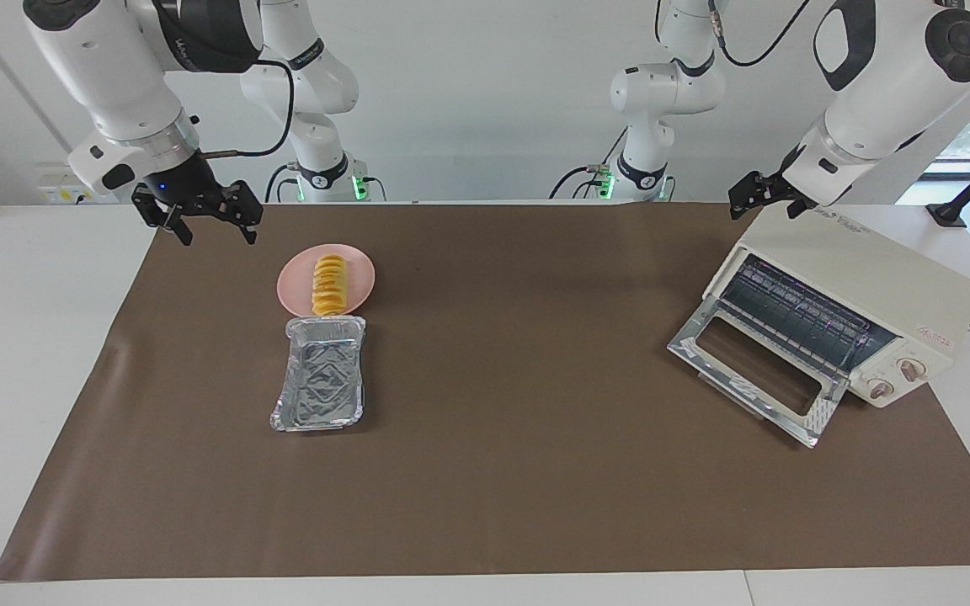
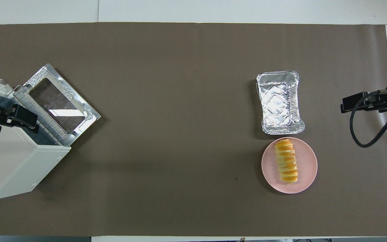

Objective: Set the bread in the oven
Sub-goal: 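Move the right gripper down to the bread rolls on the pink plate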

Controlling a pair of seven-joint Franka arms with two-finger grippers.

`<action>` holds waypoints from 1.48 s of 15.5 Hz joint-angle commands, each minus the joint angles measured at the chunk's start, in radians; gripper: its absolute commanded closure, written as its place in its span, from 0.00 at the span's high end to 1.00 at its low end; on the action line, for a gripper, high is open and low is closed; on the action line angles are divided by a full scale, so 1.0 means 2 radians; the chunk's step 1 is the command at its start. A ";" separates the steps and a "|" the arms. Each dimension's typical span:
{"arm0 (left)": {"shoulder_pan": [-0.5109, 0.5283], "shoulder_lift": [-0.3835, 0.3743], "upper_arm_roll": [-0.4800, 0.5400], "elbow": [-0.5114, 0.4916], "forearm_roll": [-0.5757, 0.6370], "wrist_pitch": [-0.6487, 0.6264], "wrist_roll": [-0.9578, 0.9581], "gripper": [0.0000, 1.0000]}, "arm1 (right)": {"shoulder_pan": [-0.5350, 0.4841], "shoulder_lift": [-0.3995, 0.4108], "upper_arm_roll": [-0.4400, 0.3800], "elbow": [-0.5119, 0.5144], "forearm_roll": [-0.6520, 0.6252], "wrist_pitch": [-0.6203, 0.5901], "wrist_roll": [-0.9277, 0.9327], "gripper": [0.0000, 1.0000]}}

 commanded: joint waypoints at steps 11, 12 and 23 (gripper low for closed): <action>0.005 -0.011 -0.003 -0.010 0.008 0.003 0.002 1.00 | 0.004 -0.078 0.015 -0.157 0.010 0.045 -0.002 1.00; 0.005 -0.011 -0.003 -0.010 0.008 0.003 0.002 1.00 | 0.014 -0.092 0.019 -0.185 0.014 0.063 0.010 1.00; 0.005 -0.011 -0.003 -0.010 0.008 0.003 0.002 1.00 | 0.063 -0.109 0.019 -0.410 0.024 0.296 0.113 1.00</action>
